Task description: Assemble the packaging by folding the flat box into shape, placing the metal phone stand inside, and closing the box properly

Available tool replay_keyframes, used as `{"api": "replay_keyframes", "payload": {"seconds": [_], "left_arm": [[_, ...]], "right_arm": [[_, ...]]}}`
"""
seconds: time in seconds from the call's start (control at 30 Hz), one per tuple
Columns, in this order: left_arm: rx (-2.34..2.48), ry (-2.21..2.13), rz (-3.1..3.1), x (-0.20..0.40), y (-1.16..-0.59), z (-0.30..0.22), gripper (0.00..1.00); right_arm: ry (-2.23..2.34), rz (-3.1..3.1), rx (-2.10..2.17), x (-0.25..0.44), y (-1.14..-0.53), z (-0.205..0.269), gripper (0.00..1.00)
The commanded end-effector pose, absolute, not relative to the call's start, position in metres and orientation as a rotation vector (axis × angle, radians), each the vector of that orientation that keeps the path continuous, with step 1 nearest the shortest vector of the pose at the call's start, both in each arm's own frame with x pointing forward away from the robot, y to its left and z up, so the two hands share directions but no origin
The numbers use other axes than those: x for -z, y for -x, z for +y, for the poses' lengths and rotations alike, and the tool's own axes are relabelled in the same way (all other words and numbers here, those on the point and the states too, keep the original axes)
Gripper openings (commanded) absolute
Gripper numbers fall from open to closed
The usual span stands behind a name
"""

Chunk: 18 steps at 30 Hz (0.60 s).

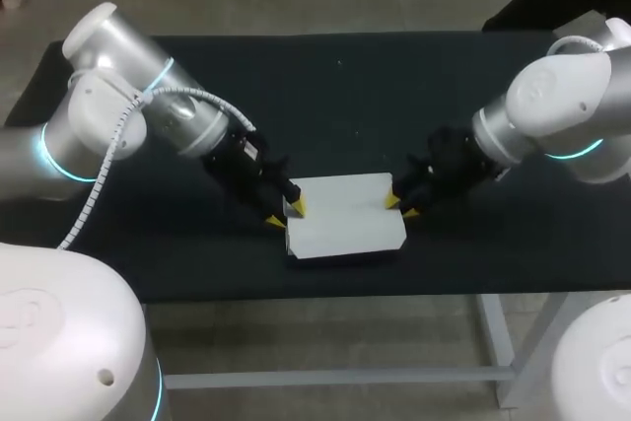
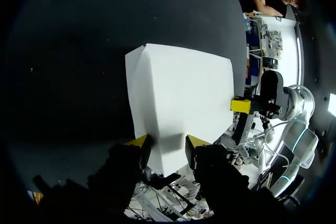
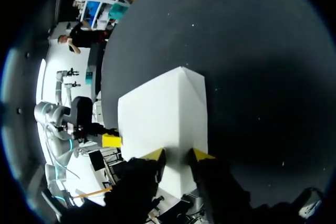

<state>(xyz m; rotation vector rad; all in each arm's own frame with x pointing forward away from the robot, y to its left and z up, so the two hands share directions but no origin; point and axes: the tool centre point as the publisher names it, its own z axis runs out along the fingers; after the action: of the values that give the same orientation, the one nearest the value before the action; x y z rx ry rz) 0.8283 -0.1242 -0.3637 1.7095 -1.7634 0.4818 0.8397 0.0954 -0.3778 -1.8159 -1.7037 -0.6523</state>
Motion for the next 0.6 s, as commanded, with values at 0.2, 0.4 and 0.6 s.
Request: {"api": "replay_keyframes", "payload": {"seconds": [0.2,0.4,0.6], "left_arm": [[-0.452,-1.664,-1.747,0.349,-0.834,-0.15,0.46],[-0.442,-1.627,-1.732,0.345,-0.835,-0.151,0.45],[-0.418,-1.604,-1.702,0.342,-0.838,-0.151,0.45]], "right_arm": [[1.786,-1.675,0.627,0.377,-0.844,0.115,0.35],[1.776,-1.665,0.62,0.375,-0.844,0.115,0.35],[1.766,-1.658,0.615,0.371,-0.845,0.117,0.35]]}}
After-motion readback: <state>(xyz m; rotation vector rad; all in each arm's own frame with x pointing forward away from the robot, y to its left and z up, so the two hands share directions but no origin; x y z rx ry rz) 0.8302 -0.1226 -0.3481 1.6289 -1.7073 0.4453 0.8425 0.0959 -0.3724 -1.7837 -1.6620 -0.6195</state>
